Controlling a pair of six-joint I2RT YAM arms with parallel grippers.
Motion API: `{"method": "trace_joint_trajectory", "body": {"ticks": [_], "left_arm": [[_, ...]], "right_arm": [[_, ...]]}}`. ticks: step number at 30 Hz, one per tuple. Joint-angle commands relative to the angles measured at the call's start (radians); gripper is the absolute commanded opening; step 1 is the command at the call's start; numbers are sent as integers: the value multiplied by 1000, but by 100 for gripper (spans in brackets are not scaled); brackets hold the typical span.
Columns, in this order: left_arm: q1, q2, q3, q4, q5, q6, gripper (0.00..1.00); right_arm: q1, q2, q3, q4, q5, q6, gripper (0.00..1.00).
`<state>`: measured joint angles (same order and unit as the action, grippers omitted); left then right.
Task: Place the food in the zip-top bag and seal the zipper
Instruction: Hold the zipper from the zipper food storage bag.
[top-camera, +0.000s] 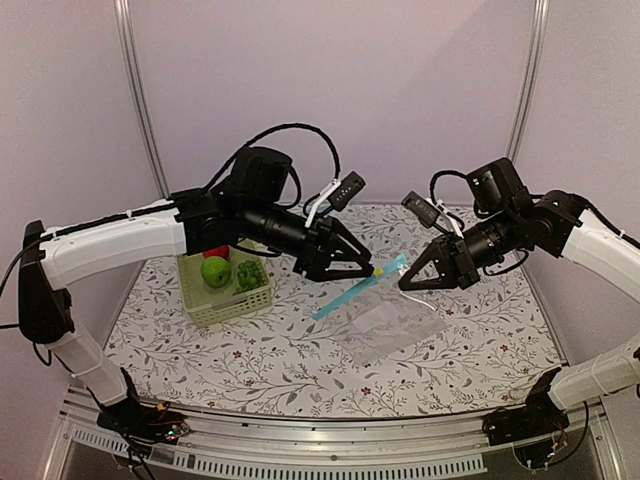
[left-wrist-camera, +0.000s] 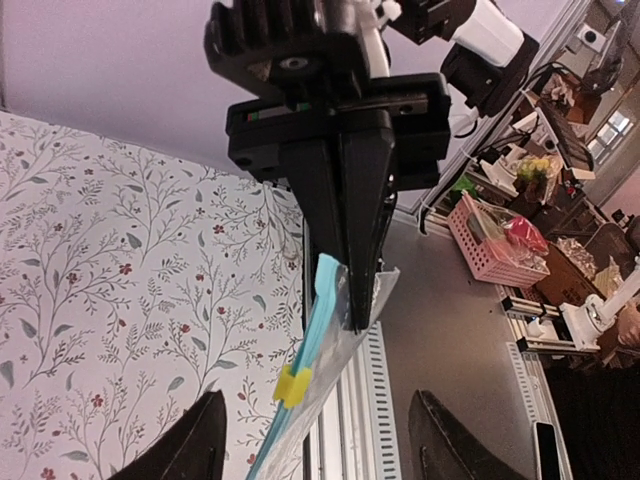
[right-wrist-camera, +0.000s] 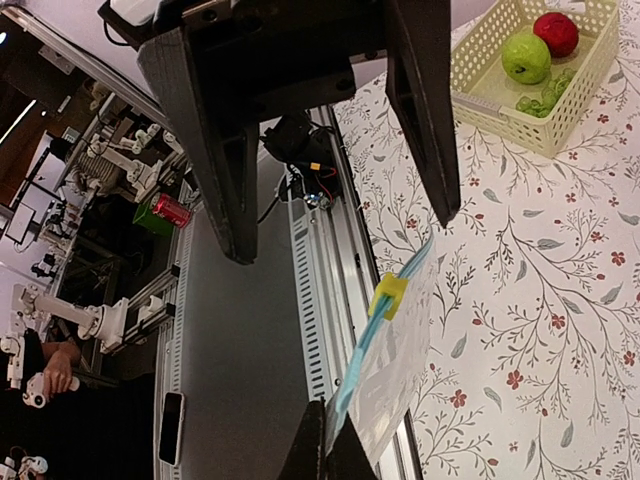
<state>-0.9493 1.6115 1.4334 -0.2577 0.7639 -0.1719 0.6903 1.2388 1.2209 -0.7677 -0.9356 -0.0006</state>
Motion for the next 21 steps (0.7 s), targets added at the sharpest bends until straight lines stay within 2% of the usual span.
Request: {"method": "trace_joint_trajectory", "body": {"ticks": [1,19,21], "left_arm": [[-20,35,9,62,37,-33,59],[-38,90,24,100,99,-62,35],[-38,90,24,103,107,-62,29]], "right_arm": [[9,2,25,-18,-38,-25,0],[9,-5,22,-5,-43,-25,0],[10,0,22,-6,-35,-26,0]]}}
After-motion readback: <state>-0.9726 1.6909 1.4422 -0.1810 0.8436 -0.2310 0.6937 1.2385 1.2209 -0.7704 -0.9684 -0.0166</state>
